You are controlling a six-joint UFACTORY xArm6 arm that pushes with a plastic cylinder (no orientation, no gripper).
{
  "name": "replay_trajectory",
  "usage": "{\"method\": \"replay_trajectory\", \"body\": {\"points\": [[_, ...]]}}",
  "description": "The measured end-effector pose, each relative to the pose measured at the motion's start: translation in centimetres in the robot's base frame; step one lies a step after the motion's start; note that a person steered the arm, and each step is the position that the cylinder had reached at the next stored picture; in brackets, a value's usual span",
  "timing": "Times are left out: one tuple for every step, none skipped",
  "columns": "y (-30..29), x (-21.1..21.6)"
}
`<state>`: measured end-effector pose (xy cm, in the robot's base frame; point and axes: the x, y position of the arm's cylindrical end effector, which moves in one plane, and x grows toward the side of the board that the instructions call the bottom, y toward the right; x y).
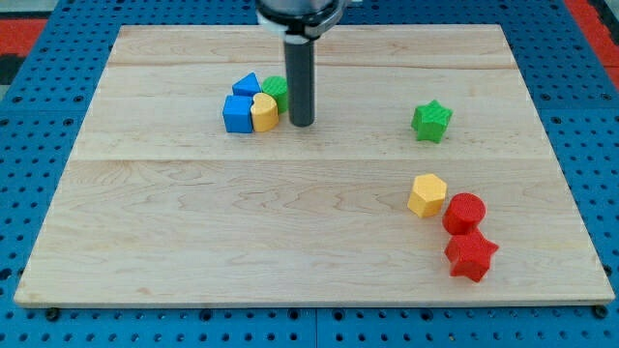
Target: Move your arm upwards
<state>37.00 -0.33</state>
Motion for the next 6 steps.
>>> {"method": "replay_trajectory", "body": {"points": [[1.5, -2.9], [2.3, -5.2], [3.5, -7.5], [4.3, -9.9], [4.8, -12.0], [5.3, -14.0]]}}
